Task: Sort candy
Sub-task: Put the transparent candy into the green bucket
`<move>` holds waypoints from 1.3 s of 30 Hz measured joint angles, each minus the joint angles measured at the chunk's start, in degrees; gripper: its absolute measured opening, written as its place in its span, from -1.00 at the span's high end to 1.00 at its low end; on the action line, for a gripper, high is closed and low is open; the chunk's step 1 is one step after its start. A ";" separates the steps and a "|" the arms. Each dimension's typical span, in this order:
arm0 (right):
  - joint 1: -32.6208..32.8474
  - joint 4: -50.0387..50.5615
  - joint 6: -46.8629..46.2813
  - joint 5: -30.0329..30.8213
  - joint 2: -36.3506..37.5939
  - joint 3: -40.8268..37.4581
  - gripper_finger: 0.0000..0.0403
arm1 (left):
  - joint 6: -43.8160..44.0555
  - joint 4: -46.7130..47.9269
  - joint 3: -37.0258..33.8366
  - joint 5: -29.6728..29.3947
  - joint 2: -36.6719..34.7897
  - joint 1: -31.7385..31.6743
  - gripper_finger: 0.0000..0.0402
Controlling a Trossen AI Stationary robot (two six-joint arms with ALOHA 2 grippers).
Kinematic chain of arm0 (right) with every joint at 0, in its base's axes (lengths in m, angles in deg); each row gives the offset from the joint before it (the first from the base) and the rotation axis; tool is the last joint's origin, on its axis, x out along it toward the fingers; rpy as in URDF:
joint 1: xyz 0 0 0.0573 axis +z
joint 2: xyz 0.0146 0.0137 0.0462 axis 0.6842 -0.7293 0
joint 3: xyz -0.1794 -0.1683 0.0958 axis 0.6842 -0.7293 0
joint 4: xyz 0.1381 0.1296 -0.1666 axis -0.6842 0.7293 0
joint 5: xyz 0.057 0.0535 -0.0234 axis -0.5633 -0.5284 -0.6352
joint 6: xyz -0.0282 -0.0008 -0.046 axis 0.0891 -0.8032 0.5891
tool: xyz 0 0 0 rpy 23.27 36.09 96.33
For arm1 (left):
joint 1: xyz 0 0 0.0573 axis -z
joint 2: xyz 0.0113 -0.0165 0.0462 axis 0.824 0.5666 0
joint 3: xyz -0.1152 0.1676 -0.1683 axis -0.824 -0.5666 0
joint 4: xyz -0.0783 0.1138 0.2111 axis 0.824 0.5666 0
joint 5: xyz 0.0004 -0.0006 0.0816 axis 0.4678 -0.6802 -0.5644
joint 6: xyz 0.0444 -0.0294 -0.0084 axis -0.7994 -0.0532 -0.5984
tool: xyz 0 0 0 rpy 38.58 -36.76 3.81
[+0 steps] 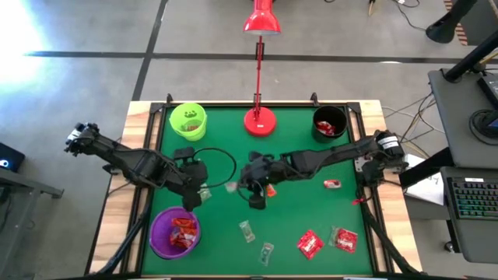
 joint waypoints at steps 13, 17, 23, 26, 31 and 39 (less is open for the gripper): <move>-4.56 -0.02 -0.02 -3.26 -0.62 4.06 0.95 | -20.33 -6.57 0.00 -10.26 0.29 -0.13 0.45; -4.74 -0.03 -0.05 -3.26 -0.62 4.06 0.95 | -24.11 -7.68 0.00 -10.58 0.29 -0.20 0.45; -4.73 -0.03 -1.21 -3.26 -0.62 4.06 0.95 | -31.93 -10.39 0.00 -10.74 0.29 -0.23 0.45; -4.81 -0.03 -1.53 -3.24 -0.62 4.06 0.95 | -34.86 -11.56 0.00 -10.70 0.29 -0.26 0.45; -4.99 -0.04 -1.55 -3.20 -0.64 4.06 0.95 | -38.45 -12.96 0.00 -10.64 0.29 -0.35 0.45; -5.41 -0.10 -1.55 -3.11 -0.67 4.06 0.95 | -40.01 -14.85 0.00 -5.22 0.29 -1.54 0.45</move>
